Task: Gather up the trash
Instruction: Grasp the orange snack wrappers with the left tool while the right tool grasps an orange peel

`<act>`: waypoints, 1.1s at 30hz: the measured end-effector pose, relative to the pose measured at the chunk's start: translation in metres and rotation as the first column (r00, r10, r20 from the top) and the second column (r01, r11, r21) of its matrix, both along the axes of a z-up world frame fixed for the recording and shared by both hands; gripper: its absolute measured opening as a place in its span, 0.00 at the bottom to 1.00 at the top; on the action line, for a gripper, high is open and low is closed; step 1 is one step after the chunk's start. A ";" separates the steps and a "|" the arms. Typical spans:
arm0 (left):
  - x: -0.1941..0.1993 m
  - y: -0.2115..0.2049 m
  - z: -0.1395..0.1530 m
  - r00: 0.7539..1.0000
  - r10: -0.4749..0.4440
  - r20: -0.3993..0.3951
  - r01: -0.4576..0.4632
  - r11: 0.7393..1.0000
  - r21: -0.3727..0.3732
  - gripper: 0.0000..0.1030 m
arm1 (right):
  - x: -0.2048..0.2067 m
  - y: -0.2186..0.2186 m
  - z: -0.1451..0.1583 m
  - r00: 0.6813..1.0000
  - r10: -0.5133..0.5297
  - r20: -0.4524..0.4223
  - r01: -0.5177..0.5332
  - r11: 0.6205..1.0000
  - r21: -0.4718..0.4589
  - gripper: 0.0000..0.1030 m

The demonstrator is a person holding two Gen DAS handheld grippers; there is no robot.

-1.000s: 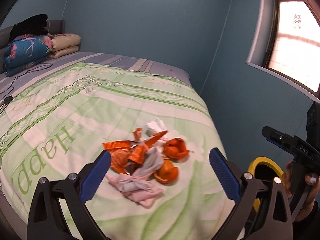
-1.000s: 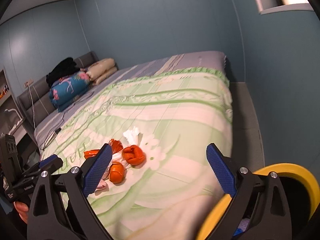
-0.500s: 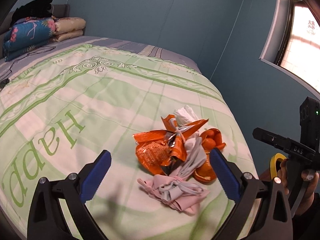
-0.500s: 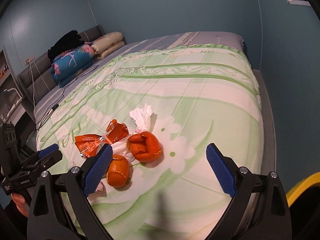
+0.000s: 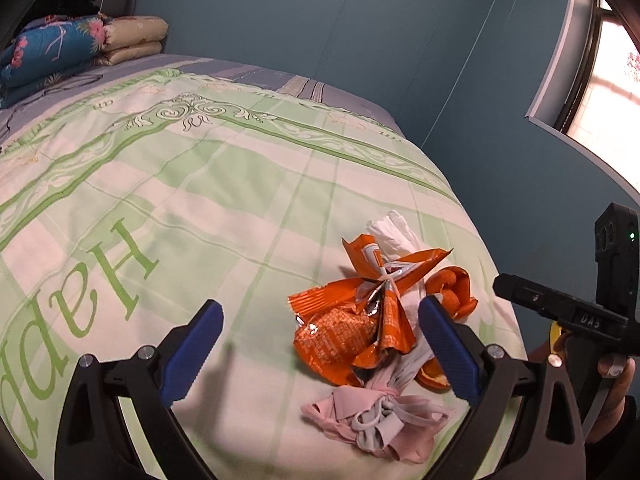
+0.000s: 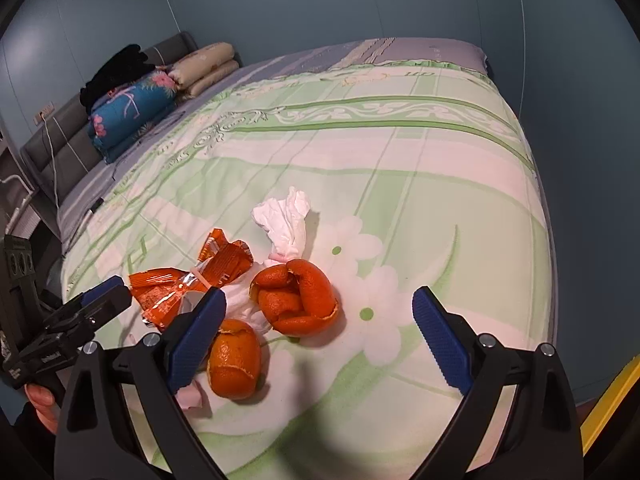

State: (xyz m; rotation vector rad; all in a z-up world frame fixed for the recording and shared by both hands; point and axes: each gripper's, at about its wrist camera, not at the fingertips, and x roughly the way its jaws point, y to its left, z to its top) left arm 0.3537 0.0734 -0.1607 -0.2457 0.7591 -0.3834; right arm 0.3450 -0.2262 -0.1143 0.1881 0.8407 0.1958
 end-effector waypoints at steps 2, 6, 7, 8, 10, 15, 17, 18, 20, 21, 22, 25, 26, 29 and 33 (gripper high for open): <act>0.004 0.001 -0.002 1.000 -0.003 -0.005 0.003 1.000 -0.011 0.92 | 0.005 0.004 -0.003 1.000 0.001 -0.012 -0.001 1.000 -0.022 0.88; 0.014 -0.001 -0.007 0.999 -0.021 -0.026 0.021 1.000 -0.023 0.90 | 0.017 0.012 -0.010 0.999 0.013 -0.037 -0.015 0.999 -0.042 0.88; 0.016 -0.002 -0.009 0.999 -0.025 -0.033 0.024 0.999 -0.027 0.89 | 0.020 0.014 -0.012 0.999 0.014 -0.042 -0.016 0.999 -0.051 0.87; 0.017 -0.002 -0.010 0.999 -0.028 -0.036 0.027 0.999 -0.031 0.87 | 0.022 0.015 -0.013 0.999 0.014 -0.046 -0.017 0.998 -0.057 0.87; 0.021 -0.005 -0.013 0.997 -0.045 -0.057 0.042 0.998 -0.049 0.82 | 0.026 0.019 -0.017 0.998 0.020 -0.057 -0.024 0.997 -0.067 0.85; 0.027 -0.014 -0.023 0.992 -0.094 -0.089 0.088 0.994 -0.072 0.72 | 0.031 0.025 -0.026 0.996 0.024 -0.085 -0.031 0.996 -0.081 0.81; 0.030 -0.016 -0.027 0.987 -0.113 -0.112 0.103 0.991 -0.088 0.64 | 0.032 0.025 -0.029 0.996 0.025 -0.091 -0.033 0.996 -0.084 0.79; 0.031 -0.018 -0.029 0.985 -0.123 -0.120 0.112 0.989 -0.091 0.61 | 0.032 0.025 -0.030 0.995 0.023 -0.094 -0.031 0.996 -0.081 0.78; 0.033 -0.022 -0.030 0.982 -0.145 -0.123 0.134 0.987 -0.094 0.51 | 0.034 0.024 -0.032 0.995 0.023 -0.102 -0.030 0.997 -0.066 0.74; 0.034 -0.023 -0.030 0.981 -0.152 -0.121 0.141 0.985 -0.098 0.48 | 0.034 0.024 -0.032 0.994 0.023 -0.104 -0.030 0.998 -0.063 0.74; 0.033 -0.024 -0.029 0.981 -0.154 -0.119 0.142 0.985 -0.100 0.43 | 0.034 0.024 -0.032 0.994 0.024 -0.104 -0.031 0.998 -0.062 0.72; 0.033 -0.024 -0.029 0.979 -0.165 -0.117 0.149 0.980 -0.133 0.27 | 0.034 0.024 -0.033 0.993 0.033 -0.111 -0.039 0.998 -0.052 0.65; 0.033 -0.024 -0.028 0.978 -0.173 -0.113 0.156 0.977 -0.144 0.23 | 0.033 0.024 -0.033 0.993 0.037 -0.114 -0.042 0.998 -0.044 0.62; 0.030 -0.026 -0.026 0.979 -0.173 -0.106 0.158 0.978 -0.137 0.20 | 0.033 0.025 -0.033 0.991 0.048 -0.121 -0.052 0.998 -0.028 0.52; 0.027 -0.022 -0.022 0.981 -0.164 -0.103 0.149 0.978 -0.145 0.19 | 0.032 0.029 -0.031 0.992 0.060 -0.115 -0.065 0.997 -0.044 0.38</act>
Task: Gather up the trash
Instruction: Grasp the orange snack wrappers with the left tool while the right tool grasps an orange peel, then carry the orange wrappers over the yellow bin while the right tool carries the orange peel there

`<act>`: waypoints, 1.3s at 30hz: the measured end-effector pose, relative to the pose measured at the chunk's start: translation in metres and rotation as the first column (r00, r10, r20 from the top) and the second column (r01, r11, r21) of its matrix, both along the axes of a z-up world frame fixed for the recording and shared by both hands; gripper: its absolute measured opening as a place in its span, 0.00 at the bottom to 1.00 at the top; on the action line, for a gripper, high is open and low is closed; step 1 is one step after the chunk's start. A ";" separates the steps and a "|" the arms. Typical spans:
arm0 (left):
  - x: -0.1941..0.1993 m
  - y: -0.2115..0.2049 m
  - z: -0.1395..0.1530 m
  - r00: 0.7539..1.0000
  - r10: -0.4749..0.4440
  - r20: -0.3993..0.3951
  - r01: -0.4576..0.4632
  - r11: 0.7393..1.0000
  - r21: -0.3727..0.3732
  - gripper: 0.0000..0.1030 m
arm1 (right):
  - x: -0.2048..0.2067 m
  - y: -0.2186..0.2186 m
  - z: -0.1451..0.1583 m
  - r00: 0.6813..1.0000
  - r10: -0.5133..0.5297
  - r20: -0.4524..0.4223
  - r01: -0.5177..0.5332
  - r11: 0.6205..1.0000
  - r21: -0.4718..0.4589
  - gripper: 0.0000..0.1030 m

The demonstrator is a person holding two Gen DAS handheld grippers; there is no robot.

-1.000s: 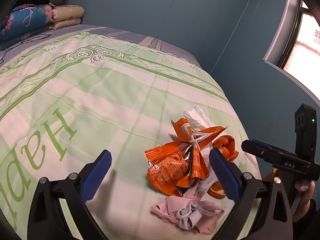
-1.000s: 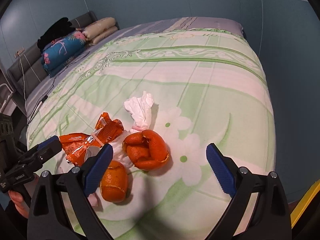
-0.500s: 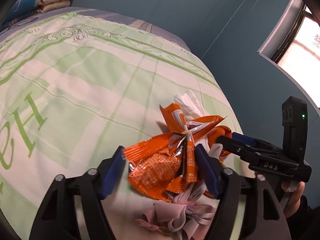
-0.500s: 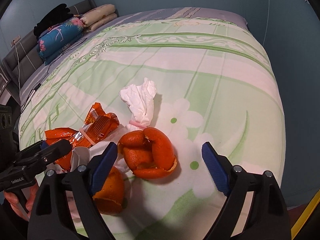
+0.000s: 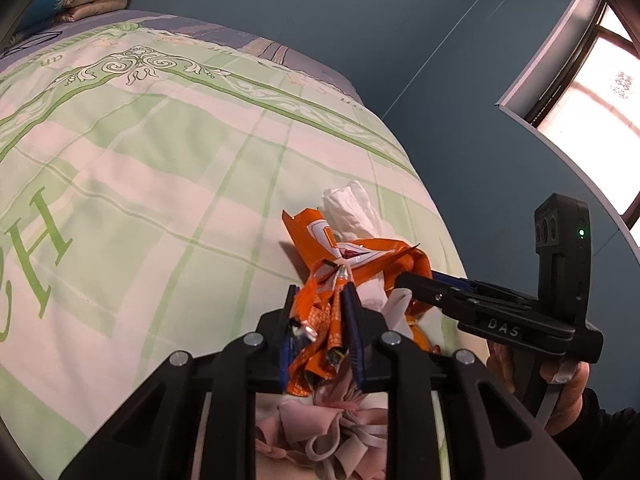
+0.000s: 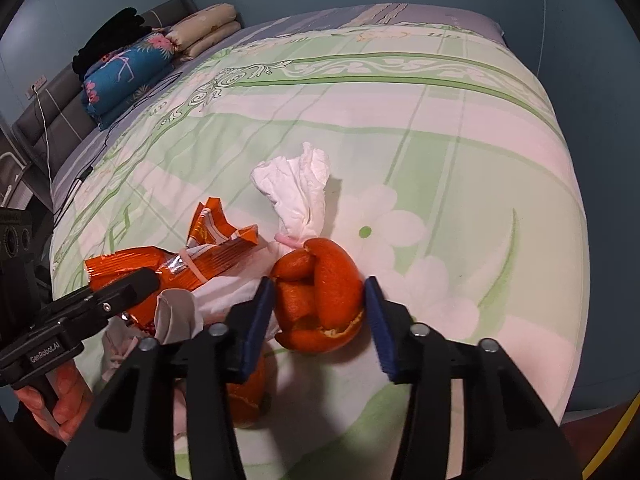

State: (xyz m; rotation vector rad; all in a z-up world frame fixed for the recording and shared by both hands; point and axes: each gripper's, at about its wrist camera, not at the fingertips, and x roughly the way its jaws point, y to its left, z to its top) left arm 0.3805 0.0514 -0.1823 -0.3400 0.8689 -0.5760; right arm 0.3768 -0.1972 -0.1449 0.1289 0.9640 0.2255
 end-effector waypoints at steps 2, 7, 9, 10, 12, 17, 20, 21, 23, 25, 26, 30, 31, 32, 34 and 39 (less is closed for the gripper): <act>0.000 0.003 0.001 1.000 0.008 -0.008 -0.008 1.000 -0.013 0.19 | 0.000 0.000 0.000 1.000 0.002 0.002 -0.002 1.000 -0.002 0.35; -0.005 0.016 0.009 0.999 0.046 -0.001 -0.046 0.998 -0.049 0.18 | -0.002 0.001 0.003 1.000 0.002 0.012 -0.002 1.000 -0.010 0.24; -0.006 0.020 0.013 0.998 0.059 0.001 -0.059 0.996 -0.062 0.18 | -0.003 0.000 0.005 1.000 -0.002 0.012 0.002 1.000 -0.003 0.23; -0.008 0.023 0.015 0.998 0.065 0.003 -0.065 0.996 -0.067 0.18 | -0.003 -0.002 0.005 1.000 -0.005 0.009 0.005 1.000 0.004 0.23; -0.013 0.029 0.020 0.996 0.088 0.017 -0.087 0.994 -0.060 0.18 | -0.005 -0.004 0.006 1.000 -0.015 0.006 0.015 1.000 0.012 0.23; -0.025 0.044 0.028 0.991 0.132 0.022 -0.131 0.989 -0.063 0.18 | -0.017 -0.011 0.017 0.999 -0.038 0.025 0.037 0.999 0.029 0.23; -0.036 0.051 0.035 0.987 0.159 0.033 -0.157 0.986 -0.054 0.18 | -0.025 -0.018 0.024 0.998 -0.050 0.032 0.048 0.998 0.043 0.23; -0.039 0.053 0.037 0.985 0.166 0.038 -0.164 0.985 -0.053 0.18 | -0.029 -0.020 0.027 0.998 -0.055 0.036 0.053 0.997 0.048 0.23; -0.047 0.055 0.044 0.982 0.183 0.053 -0.181 0.983 -0.039 0.18 | -0.036 -0.024 0.032 0.998 -0.055 0.043 0.053 0.997 0.057 0.23; -0.057 0.056 0.051 0.979 0.190 0.068 -0.189 0.982 -0.029 0.18 | -0.045 -0.029 0.039 0.997 -0.059 0.052 0.056 0.996 0.073 0.23; -0.062 0.056 0.056 0.978 0.191 0.077 -0.190 0.981 -0.026 0.18 | -0.049 -0.030 0.041 0.997 -0.058 0.056 0.054 0.996 0.077 0.23; -0.083 0.053 0.072 0.974 0.185 0.127 -0.189 0.982 0.013 0.18 | -0.069 -0.036 0.057 0.994 -0.053 0.091 0.045 0.995 0.090 0.23; -0.089 0.051 0.076 0.974 0.182 0.137 -0.187 0.982 0.019 0.18 | -0.075 -0.037 0.062 0.994 -0.052 0.101 0.042 0.995 0.092 0.23; -0.094 0.050 0.081 0.972 0.183 0.147 -0.188 0.982 0.023 0.18 | -0.079 -0.038 0.065 0.993 -0.049 0.107 0.039 0.995 0.097 0.23; -0.104 0.049 0.090 0.969 0.183 0.164 -0.189 0.982 0.022 0.18 | -0.089 -0.042 0.074 0.991 -0.045 0.123 0.032 0.993 0.112 0.23; -0.125 0.042 0.110 0.961 0.185 0.205 -0.195 0.980 0.027 0.18 | -0.110 -0.048 0.094 0.985 -0.039 0.167 0.017 0.991 0.132 0.23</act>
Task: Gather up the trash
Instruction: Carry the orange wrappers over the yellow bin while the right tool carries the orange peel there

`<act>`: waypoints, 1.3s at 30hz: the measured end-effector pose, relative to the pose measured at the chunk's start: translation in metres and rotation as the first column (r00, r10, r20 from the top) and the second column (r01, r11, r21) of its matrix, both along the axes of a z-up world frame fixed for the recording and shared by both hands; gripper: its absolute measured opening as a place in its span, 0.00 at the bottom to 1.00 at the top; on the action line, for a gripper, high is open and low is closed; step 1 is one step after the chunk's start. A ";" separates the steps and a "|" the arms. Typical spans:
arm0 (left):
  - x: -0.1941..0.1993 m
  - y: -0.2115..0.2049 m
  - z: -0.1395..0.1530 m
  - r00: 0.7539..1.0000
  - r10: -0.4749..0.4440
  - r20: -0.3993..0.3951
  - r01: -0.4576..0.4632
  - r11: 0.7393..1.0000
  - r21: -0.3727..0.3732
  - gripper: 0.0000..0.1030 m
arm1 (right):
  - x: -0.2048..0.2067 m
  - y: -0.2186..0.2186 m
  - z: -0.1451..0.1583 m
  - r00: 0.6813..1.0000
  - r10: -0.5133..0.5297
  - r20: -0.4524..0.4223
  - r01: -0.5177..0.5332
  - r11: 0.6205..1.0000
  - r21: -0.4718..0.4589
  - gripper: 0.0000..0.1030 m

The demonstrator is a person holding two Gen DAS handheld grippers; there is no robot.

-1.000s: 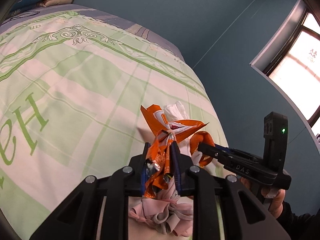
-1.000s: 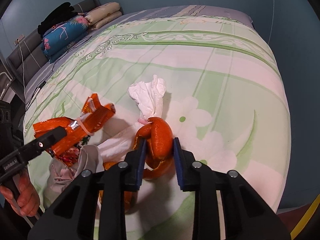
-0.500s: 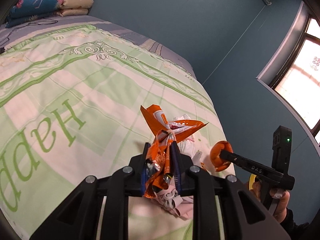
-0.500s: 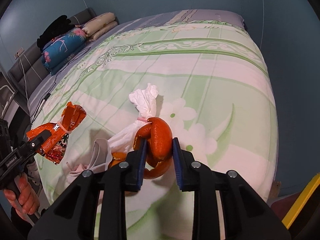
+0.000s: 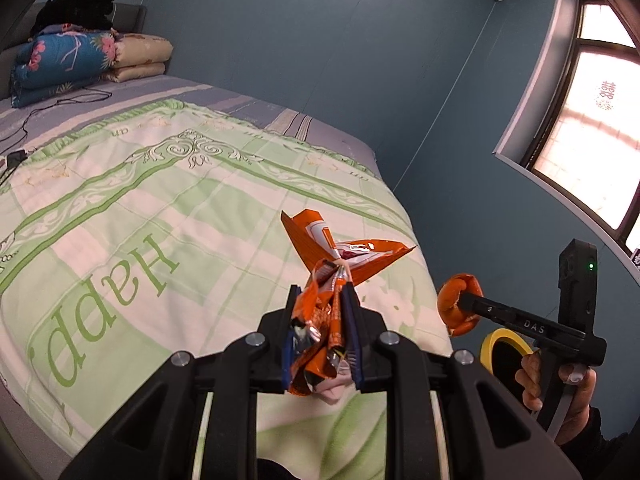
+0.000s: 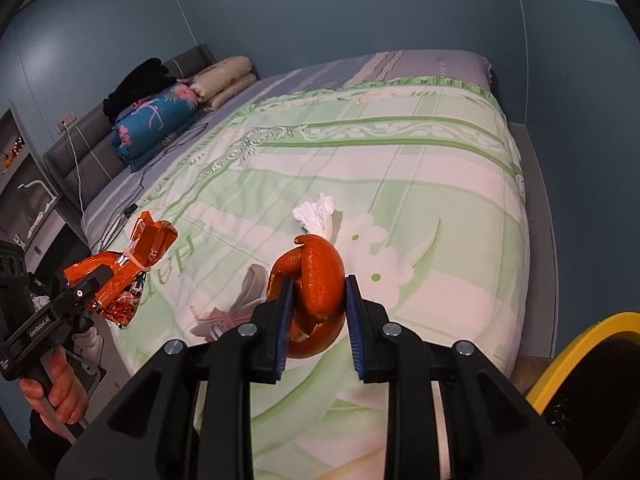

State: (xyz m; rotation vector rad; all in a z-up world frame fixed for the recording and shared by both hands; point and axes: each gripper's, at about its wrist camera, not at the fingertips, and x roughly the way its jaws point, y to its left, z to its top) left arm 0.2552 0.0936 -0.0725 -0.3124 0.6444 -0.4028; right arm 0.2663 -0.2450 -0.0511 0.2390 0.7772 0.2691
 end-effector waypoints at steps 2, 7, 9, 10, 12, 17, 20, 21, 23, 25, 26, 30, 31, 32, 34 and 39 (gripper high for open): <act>-0.009 -0.004 0.008 1.000 0.005 0.021 -0.006 1.000 0.015 0.18 | -0.008 -0.004 0.007 1.000 0.002 0.014 -0.003 1.000 0.015 0.23; -0.031 -0.015 0.029 0.998 -0.002 0.066 0.001 1.000 0.016 0.19 | -0.025 -0.012 0.020 0.999 0.004 0.044 -0.006 0.999 0.035 0.23; -0.038 -0.020 0.035 0.997 -0.002 0.078 0.001 1.000 0.023 0.19 | -0.031 -0.016 0.024 0.999 0.003 0.053 -0.005 0.999 0.043 0.23; -0.041 -0.023 0.039 0.996 -0.005 0.085 0.003 1.000 0.024 0.19 | -0.035 -0.019 0.027 0.998 0.000 0.060 -0.003 0.999 0.047 0.23; -0.048 -0.028 0.047 0.995 -0.015 0.101 0.013 1.000 0.018 0.19 | -0.040 -0.023 0.031 0.998 -0.002 0.070 -0.002 0.999 0.048 0.23; -0.065 -0.043 0.063 0.990 -0.015 0.141 0.012 1.000 0.023 0.19 | -0.055 -0.038 0.043 0.995 -0.019 0.100 0.013 0.998 0.064 0.23; -0.074 -0.052 0.070 0.989 -0.021 0.149 0.018 1.000 0.023 0.19 | -0.064 -0.048 0.048 0.993 -0.032 0.117 0.024 0.997 0.069 0.23; -0.075 -0.054 0.071 0.989 -0.023 0.149 0.019 0.999 0.026 0.19 | -0.067 -0.051 0.050 0.992 -0.035 0.121 0.027 0.997 0.071 0.23; -0.079 -0.061 0.074 0.988 -0.040 0.148 0.038 0.999 0.021 0.19 | -0.071 -0.056 0.053 0.991 -0.040 0.127 0.031 0.997 0.074 0.23; -0.082 -0.067 0.076 0.987 -0.062 0.145 0.061 0.998 0.014 0.19 | -0.076 -0.061 0.055 0.990 -0.048 0.134 0.039 0.997 0.071 0.23; -0.085 -0.071 0.077 0.987 -0.070 0.147 0.069 0.998 0.014 0.19 | -0.077 -0.064 0.056 0.989 -0.052 0.135 0.043 0.997 0.071 0.23; -0.094 -0.088 0.082 0.980 -0.114 0.164 0.113 0.993 0.019 0.19 | -0.084 -0.076 0.058 0.987 -0.076 0.142 0.067 0.995 0.069 0.23; -0.095 -0.091 0.083 0.979 -0.122 0.164 0.120 0.993 0.021 0.19 | -0.086 -0.080 0.058 0.986 -0.086 0.144 0.077 0.995 0.067 0.23; -0.096 -0.095 0.083 0.978 -0.131 0.161 0.129 0.991 0.020 0.19 | -0.087 -0.084 0.058 0.985 -0.092 0.144 0.083 0.994 0.067 0.23; -0.096 -0.103 0.083 0.977 -0.151 0.152 0.150 0.989 0.015 0.19 | -0.089 -0.091 0.056 0.985 -0.104 0.138 0.096 0.993 0.064 0.23; -0.103 -0.124 0.083 0.969 -0.196 0.149 0.193 0.981 0.031 0.19 | -0.095 -0.109 0.052 0.982 -0.136 0.129 0.128 0.990 0.063 0.23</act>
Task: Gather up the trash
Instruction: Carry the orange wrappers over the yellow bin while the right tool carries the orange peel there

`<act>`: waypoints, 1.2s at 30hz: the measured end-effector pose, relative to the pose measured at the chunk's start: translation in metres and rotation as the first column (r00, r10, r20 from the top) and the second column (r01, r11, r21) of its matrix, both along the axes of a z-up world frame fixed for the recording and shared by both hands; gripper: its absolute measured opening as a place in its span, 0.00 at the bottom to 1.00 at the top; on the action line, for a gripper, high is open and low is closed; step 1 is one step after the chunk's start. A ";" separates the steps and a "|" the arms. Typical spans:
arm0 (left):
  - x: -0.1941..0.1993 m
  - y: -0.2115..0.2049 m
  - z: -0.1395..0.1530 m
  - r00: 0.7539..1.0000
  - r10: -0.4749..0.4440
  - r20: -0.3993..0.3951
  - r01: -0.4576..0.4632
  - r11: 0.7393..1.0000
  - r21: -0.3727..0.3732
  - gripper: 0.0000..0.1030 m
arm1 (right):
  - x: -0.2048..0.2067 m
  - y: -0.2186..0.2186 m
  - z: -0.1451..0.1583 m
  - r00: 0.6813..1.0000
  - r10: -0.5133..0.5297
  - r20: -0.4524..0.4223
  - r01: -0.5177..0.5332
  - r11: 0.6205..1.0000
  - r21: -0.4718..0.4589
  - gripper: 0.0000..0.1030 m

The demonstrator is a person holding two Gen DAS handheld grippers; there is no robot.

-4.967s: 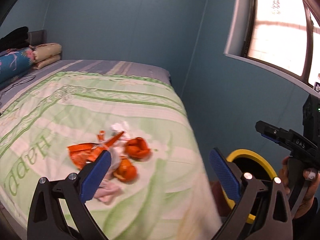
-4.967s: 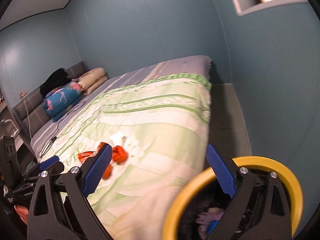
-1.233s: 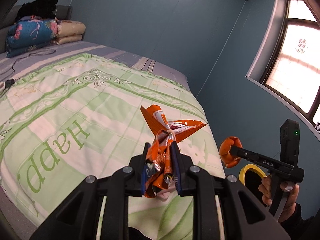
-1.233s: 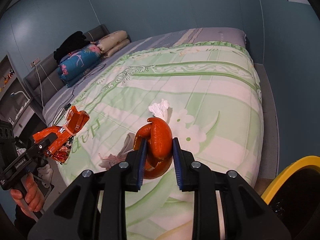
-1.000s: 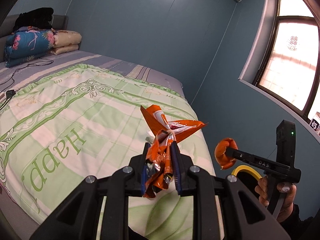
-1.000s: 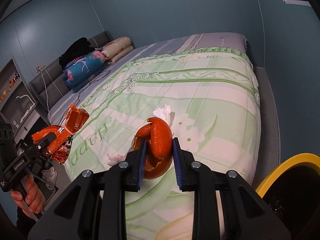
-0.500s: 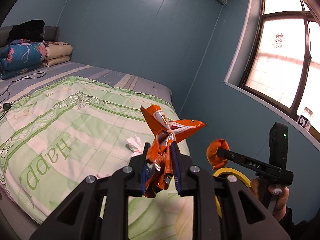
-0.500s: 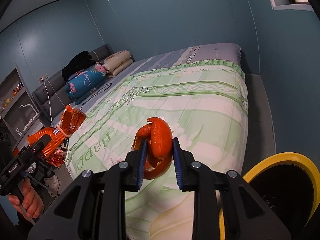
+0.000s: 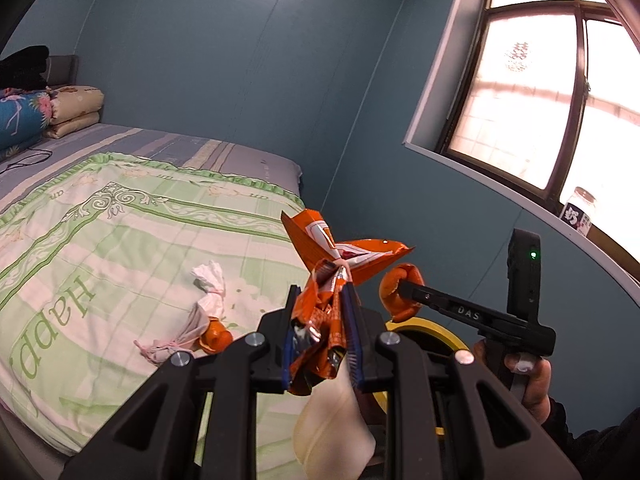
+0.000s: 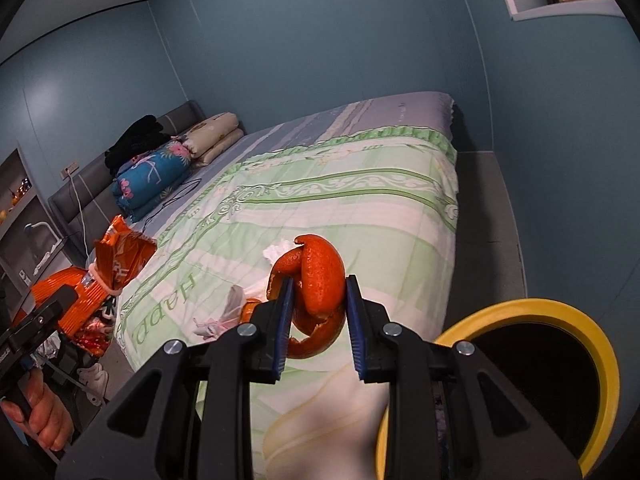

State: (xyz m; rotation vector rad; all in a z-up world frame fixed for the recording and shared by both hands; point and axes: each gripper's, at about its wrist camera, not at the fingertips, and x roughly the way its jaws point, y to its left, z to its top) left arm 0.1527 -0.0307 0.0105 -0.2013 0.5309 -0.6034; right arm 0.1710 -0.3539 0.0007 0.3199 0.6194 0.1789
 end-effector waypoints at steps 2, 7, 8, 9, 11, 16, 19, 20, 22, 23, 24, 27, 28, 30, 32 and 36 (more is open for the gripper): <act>-0.001 -0.007 0.001 1.000 -0.016 0.003 0.016 1.000 0.008 0.19 | -0.003 -0.006 -0.001 1.000 -0.014 0.000 0.014 1.000 0.006 0.23; -0.005 -0.026 0.003 0.998 -0.056 0.008 0.056 0.998 0.022 0.19 | -0.010 -0.026 -0.003 0.999 -0.055 0.000 0.055 0.998 0.014 0.23; -0.006 -0.029 0.004 0.998 -0.061 0.010 0.061 0.998 0.025 0.19 | -0.010 -0.029 -0.003 0.998 -0.061 0.000 0.061 0.998 0.016 0.23; -0.007 -0.033 0.004 0.998 -0.067 0.011 0.067 0.997 0.029 0.19 | -0.012 -0.032 -0.003 0.998 -0.070 0.002 0.070 0.997 0.016 0.23; -0.008 -0.040 0.005 0.997 -0.082 0.011 0.082 0.996 0.036 0.19 | -0.015 -0.040 -0.003 0.996 -0.084 0.006 0.084 0.996 0.018 0.23; -0.011 -0.055 0.008 0.993 -0.113 0.019 0.112 0.993 0.044 0.19 | -0.022 -0.053 -0.002 0.992 -0.125 0.008 0.125 0.992 0.023 0.24; -0.012 -0.066 0.007 0.991 -0.132 0.017 0.131 0.990 0.052 0.19 | -0.025 -0.063 -0.004 0.989 -0.149 0.008 0.148 0.989 0.021 0.24; -0.013 -0.069 0.007 0.990 -0.137 0.017 0.135 0.989 0.055 0.19 | -0.027 -0.065 -0.005 0.988 -0.156 0.008 0.155 0.988 0.023 0.24; -0.013 -0.076 0.007 0.989 -0.148 0.018 0.147 0.987 0.060 0.19 | -0.029 -0.071 -0.006 0.985 -0.170 0.007 0.169 0.985 0.024 0.24; -0.013 -0.081 0.006 0.987 -0.157 0.018 0.156 0.986 0.063 0.19 | -0.030 -0.075 -0.006 0.984 -0.178 0.007 0.177 0.984 0.025 0.24; -0.014 -0.085 0.006 0.986 -0.163 0.020 0.161 0.985 0.068 0.19 | -0.031 -0.077 -0.007 0.983 -0.183 0.007 0.183 0.983 0.026 0.24; -0.014 -0.095 0.007 0.983 -0.181 0.023 0.179 0.981 0.081 0.19 | -0.035 -0.083 -0.008 0.979 -0.205 0.007 0.205 0.979 0.024 0.24; -0.014 -0.100 0.007 0.981 -0.190 0.020 0.188 0.979 0.082 0.19 | -0.036 -0.086 -0.009 0.977 -0.215 0.008 0.214 0.977 0.019 0.24; -0.013 -0.105 0.007 0.979 -0.202 0.018 0.200 0.976 0.086 0.19 | -0.038 -0.091 -0.011 0.974 -0.226 0.007 0.225 0.974 0.022 0.24; -0.014 -0.113 0.006 0.976 -0.217 0.016 0.215 0.972 0.092 0.19 | -0.039 -0.096 -0.013 0.972 -0.235 0.004 0.235 0.972 0.025 0.24; -0.014 -0.128 0.004 0.971 -0.241 0.007 0.239 0.966 0.099 0.19 | -0.042 -0.105 -0.018 0.966 -0.258 -0.003 0.258 0.966 0.026 0.24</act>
